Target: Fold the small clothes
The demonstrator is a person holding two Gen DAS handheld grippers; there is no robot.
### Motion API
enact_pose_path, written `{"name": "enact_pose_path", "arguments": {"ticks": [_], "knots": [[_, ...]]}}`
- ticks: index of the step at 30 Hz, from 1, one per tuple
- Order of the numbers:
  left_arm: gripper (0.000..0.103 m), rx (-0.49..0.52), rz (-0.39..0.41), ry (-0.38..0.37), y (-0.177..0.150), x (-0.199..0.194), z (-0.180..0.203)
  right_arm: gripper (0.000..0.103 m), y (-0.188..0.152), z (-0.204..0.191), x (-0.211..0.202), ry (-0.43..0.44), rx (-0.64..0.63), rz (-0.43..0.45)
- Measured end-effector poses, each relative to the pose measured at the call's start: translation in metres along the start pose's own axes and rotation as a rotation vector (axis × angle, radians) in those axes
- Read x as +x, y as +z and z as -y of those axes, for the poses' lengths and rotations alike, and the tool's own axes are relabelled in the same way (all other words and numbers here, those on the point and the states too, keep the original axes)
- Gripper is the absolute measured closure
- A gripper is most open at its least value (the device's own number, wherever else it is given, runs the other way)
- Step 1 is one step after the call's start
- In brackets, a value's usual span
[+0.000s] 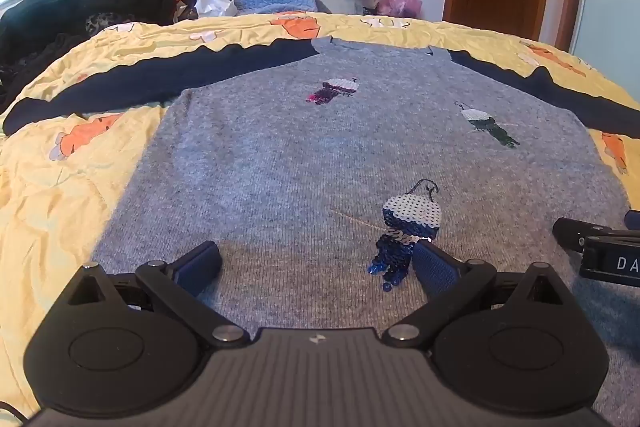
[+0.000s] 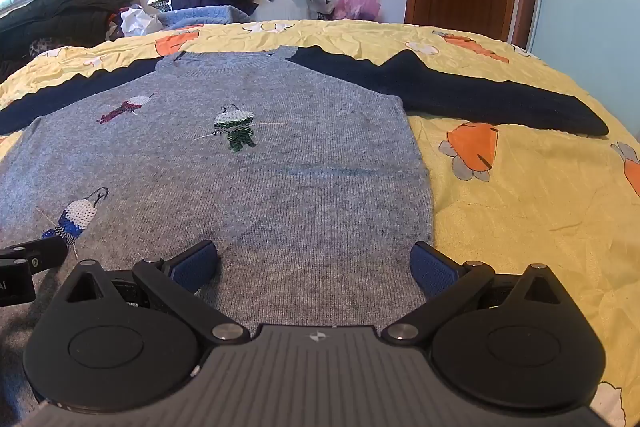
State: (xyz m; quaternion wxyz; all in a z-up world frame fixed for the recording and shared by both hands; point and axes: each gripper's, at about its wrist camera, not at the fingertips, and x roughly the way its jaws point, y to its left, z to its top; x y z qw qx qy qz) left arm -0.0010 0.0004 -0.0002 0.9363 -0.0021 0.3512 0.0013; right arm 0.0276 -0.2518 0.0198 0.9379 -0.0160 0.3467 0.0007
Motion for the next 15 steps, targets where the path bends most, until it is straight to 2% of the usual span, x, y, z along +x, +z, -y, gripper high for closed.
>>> {"name": "enact_pose_path", "arguments": {"ticks": [15], "knots": [[0.0,0.001,0.002,0.006,0.0,-0.0017,0.0019,0.0,-0.0007,-0.0002,-0.0007,0.001,0.001,0.001]]}}
